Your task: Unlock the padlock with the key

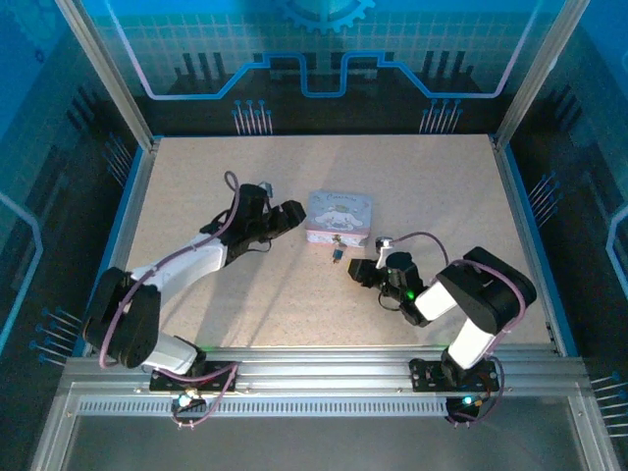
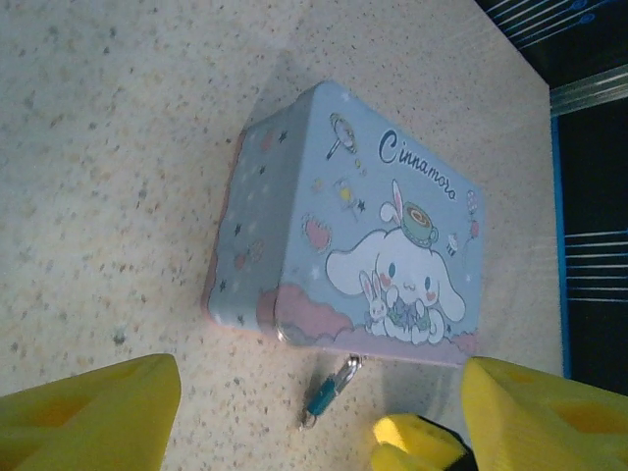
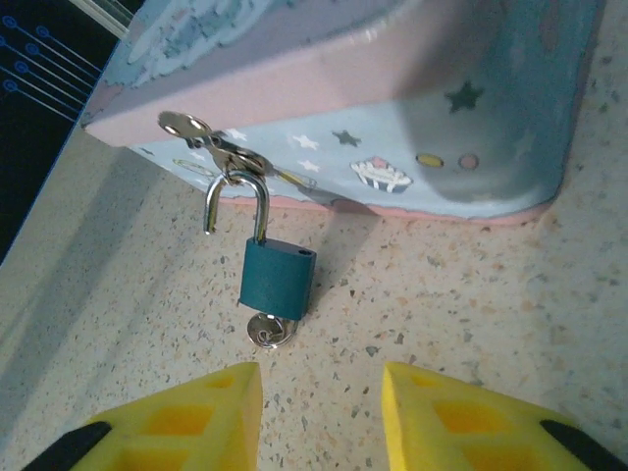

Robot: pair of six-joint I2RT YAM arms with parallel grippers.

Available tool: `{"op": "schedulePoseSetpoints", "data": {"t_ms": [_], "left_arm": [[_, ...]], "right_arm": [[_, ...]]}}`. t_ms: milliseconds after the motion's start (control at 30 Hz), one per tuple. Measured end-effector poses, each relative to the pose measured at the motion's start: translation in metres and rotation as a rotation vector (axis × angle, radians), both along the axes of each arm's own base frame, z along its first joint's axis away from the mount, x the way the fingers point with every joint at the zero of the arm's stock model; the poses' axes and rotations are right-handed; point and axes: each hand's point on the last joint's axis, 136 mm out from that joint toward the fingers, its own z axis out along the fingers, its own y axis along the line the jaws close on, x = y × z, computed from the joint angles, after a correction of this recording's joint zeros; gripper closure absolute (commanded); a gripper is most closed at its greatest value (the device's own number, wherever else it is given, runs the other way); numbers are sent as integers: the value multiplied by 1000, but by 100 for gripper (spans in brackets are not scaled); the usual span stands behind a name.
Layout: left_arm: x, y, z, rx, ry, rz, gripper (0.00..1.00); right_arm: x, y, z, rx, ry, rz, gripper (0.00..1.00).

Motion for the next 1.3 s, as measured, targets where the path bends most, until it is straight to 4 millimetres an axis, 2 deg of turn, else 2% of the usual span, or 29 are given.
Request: {"op": "schedulePoseSetpoints", "data": {"t_ms": [167, 300, 500, 667, 867, 1133, 1300], "left_arm": [[28, -11, -19, 53, 43, -57, 23], [42, -23, -38, 65, 88, -102, 25], [53, -36, -59, 70, 133, -155, 33], [49, -35, -72, 74, 163, -158, 36], [42, -35, -76, 27, 131, -147, 40], [24, -37, -76, 3, 115, -146, 41], [12, -41, -76, 8, 117, -146, 41]], "right_arm": [[3, -9, 17, -9, -31, 6, 40], [3, -17, 23, 3, -34, 20, 31], [-7, -10, 30, 36, -23, 108, 18], [-17, 2, 34, 71, -17, 192, 13], [-11, 15, 31, 114, 9, 247, 12], [24, 17, 31, 148, 13, 258, 13], [46, 10, 31, 166, 6, 256, 13]]}}
